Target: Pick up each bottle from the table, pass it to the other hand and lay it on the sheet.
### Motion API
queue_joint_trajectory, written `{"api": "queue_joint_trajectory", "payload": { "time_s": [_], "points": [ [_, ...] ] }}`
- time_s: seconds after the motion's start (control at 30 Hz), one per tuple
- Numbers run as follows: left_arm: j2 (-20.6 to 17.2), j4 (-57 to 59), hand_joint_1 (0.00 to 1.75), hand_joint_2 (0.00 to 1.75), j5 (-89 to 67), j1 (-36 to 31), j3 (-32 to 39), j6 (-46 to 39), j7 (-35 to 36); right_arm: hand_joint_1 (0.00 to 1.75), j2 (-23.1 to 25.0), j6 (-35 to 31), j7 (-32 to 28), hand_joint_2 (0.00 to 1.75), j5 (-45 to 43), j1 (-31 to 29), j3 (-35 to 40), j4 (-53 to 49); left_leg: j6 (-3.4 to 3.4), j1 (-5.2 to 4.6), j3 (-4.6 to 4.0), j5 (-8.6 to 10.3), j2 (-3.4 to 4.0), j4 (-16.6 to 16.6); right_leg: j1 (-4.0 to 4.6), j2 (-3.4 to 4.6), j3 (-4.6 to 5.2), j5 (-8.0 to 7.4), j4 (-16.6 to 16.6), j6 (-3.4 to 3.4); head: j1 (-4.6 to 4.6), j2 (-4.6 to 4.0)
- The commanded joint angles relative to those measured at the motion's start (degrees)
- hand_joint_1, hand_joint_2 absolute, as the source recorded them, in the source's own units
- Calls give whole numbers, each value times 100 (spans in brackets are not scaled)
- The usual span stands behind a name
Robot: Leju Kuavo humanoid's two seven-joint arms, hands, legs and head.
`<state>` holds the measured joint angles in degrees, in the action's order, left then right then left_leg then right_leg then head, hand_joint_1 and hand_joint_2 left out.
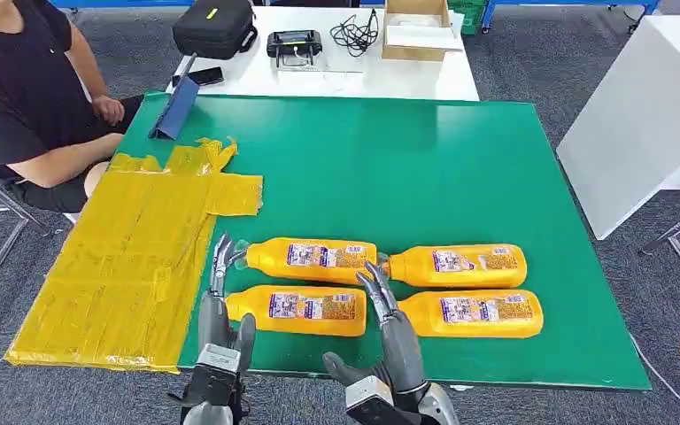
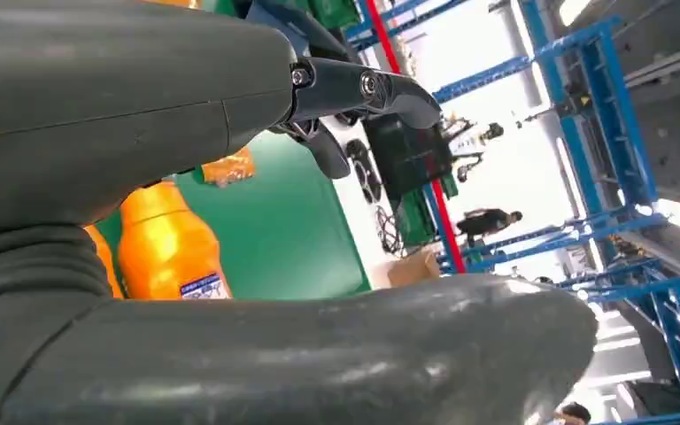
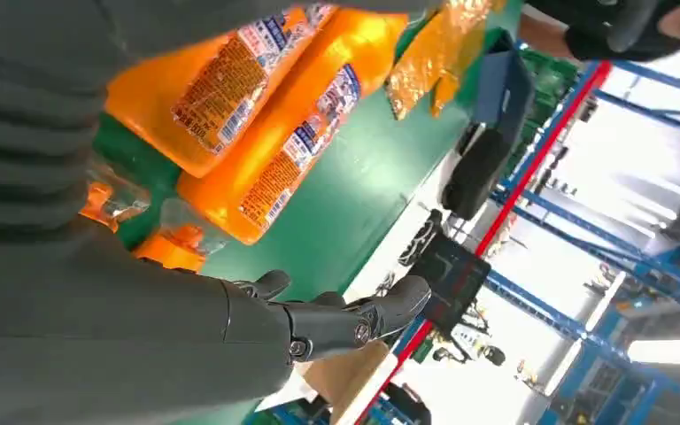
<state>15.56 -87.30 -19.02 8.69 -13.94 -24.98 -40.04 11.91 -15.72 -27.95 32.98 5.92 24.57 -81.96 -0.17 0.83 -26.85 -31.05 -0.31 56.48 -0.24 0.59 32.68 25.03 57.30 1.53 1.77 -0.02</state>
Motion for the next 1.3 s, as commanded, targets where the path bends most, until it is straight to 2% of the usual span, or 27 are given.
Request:
{"api": "queue_joint_trajectory", "payload": {
  "time_s": [0.03,0.33,0.4,0.5,0.53,0.57,0.67,0.77,0.83,0.9,1.07,1.3],
  "points": [
    [4,56,0,0,58,-57,244,69,4,0,-307,-32,52,175,15,-311,149,413,5,1,18,1,8,-14,2,2,-16,-4,-15,0,2,0],
    [4,56,0,0,58,-57,244,69,4,0,-307,-32,52,175,15,-311,149,413,5,1,22,2,6,-16,3,-1,-20,-4,-18,0,2,0],
    [-17,26,0,0,230,-76,206,441,4,0,-364,-159,270,175,464,-400,219,415,6,3,21,2,6,-16,4,-1,-20,-6,-19,0,2,0],
    [39,54,0,0,236,-95,254,566,4,0,-503,82,715,175,956,-667,349,535,5,1,15,2,10,-11,2,4,-13,-6,-13,0,2,0],
    [53,72,0,0,354,-108,294,711,4,0,-670,730,1084,175,894,-884,519,736,7,2,21,3,12,-17,4,4,-19,-9,-21,0,0,0],
    [82,145,0,0,357,-143,357,775,4,0,-783,820,1314,175,1092,-1105,671,1027,9,3,27,6,18,-24,5,8,-26,-15,-30,1,0,0],
    [169,163,0,0,323,-163,495,899,4,0,-717,580,1598,175,1674,-1625,964,1736,6,2,25,6,22,-20,3,15,-21,-16,-25,1,0,0],
    [214,65,0,0,264,-129,584,1031,8,0,-647,675,1783,175,1725,-2118,1280,2009,5,0,23,3,28,-11,2,20,-15,-12,-13,-1,0,0],
    [229,-60,0,0,347,-60,647,1189,4,0,-648,904,2127,175,1803,-2641,1517,2333,5,1,26,1,35,-13,3,27,-16,-13,-13,-2,2,0],
    [240,-77,0,0,355,-46,681,1245,8,0,-626,985,2153,175,1722,-2820,1513,2484,5,2,28,1,45,-12,3,35,-13,-16,-11,-2,0,0],
    [254,-5,0,0,333,-105,670,1311,17,0,-560,1072,2244,175,1618,-2991,1579,2773,4,0,31,5,3,-8,1,2,-20,-4,-6,1,0,0],
    [289,47,0,0,507,-184,765,1486,6,0,-229,1273,2293,175,1432,-3579,1983,3362,4,-1,29,7,22,-11,0,14,-16,-10,-6,-1,0,0]
  ]
}}
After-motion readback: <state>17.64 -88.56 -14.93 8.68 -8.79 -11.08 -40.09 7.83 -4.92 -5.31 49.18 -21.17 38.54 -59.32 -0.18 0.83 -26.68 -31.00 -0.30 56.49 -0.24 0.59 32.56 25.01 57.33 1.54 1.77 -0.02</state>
